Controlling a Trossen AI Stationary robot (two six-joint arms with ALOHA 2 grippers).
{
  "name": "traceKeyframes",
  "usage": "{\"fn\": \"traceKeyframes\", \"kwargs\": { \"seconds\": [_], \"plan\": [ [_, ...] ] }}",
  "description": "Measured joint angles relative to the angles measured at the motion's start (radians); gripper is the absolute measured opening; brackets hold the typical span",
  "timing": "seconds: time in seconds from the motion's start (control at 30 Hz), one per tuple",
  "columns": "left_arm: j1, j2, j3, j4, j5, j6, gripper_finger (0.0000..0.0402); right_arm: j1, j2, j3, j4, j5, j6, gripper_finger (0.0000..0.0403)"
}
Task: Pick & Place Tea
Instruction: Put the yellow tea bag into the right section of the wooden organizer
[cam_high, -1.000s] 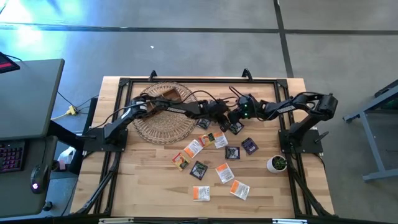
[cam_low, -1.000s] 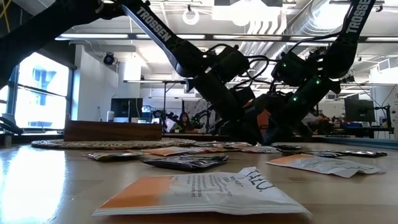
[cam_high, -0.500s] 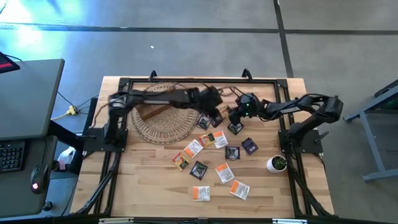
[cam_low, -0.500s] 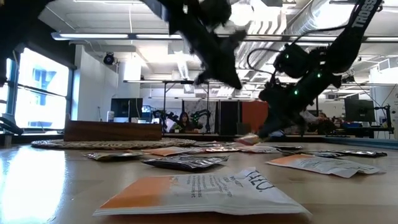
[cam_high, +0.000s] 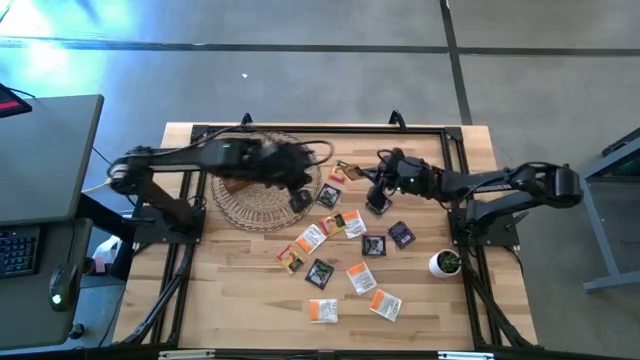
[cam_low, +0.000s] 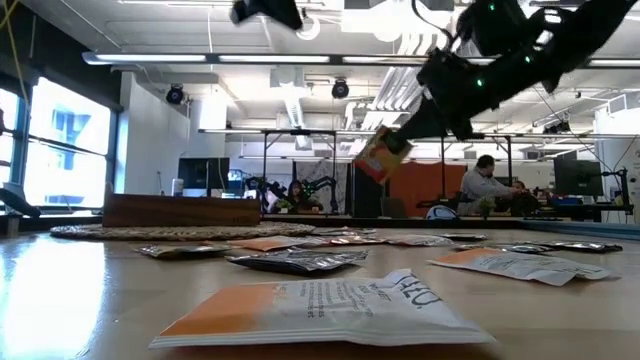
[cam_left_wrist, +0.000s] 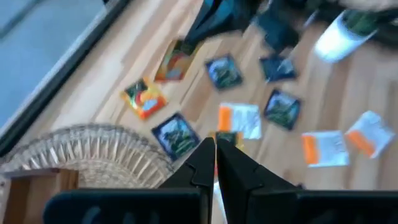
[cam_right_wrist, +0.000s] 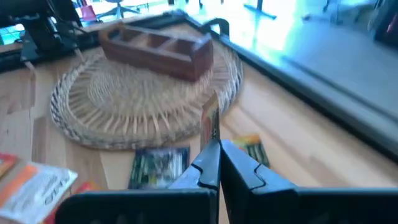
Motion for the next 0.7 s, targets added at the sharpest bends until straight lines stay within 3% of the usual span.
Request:
{"fn": "traceKeyframes", "kwargs": {
  "seconds": [0.17, 0.37, 0.47, 0.7],
  "plan": [
    [-0.085, -0.084, 0.000, -0.094, -0.154, -0.080, 0.0016, 0.039, 0.097, 0.179, -0.068, 0.029, -0.130, 0.0000],
    [-0.164, -0.137, 0.000, -0.194, -0.252, -0.168, 0.0016, 0.015, 0.331, 0.511, -0.189, -0.068, -0.414, 0.0000],
    [-0.203, -0.148, -0.002, -0.222, -0.287, -0.201, 0.0016, 0.008, 0.479, 0.688, -0.286, -0.099, -0.618, 0.0000],
    [-0.268, -0.148, -0.001, -0.245, -0.295, -0.224, 0.0016, -0.024, 0.790, 1.080, -0.359, -0.156, -0.749, 0.0000]
  ]
}}
